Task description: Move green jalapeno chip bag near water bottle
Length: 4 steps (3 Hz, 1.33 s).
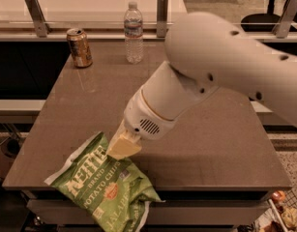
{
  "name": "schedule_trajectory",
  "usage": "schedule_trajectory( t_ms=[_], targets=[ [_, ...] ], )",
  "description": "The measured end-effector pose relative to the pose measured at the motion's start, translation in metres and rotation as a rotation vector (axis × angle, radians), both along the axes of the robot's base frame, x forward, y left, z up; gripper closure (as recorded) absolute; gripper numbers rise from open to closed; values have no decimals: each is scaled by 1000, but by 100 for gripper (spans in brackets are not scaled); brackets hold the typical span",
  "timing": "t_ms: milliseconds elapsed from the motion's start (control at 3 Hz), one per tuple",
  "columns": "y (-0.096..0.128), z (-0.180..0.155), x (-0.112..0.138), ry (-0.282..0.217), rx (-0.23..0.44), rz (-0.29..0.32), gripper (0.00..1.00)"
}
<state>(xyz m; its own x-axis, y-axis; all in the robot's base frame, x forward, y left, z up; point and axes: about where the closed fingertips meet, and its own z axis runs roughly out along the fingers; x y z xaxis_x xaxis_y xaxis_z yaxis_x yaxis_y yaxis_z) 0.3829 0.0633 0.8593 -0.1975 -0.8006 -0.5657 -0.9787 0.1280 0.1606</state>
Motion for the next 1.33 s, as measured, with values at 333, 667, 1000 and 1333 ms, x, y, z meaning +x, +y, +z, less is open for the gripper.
schedule_trajectory(
  t_ms=[333,667,1000,1333],
  targets=[
    [-23,39,13,12,-75,-62,100],
    [-51,79,30,19,-135,-114,100],
    [-83,114,51,8,-171,-161,100],
    [-114,146,79,-26,-187,-219,100]
  ],
)
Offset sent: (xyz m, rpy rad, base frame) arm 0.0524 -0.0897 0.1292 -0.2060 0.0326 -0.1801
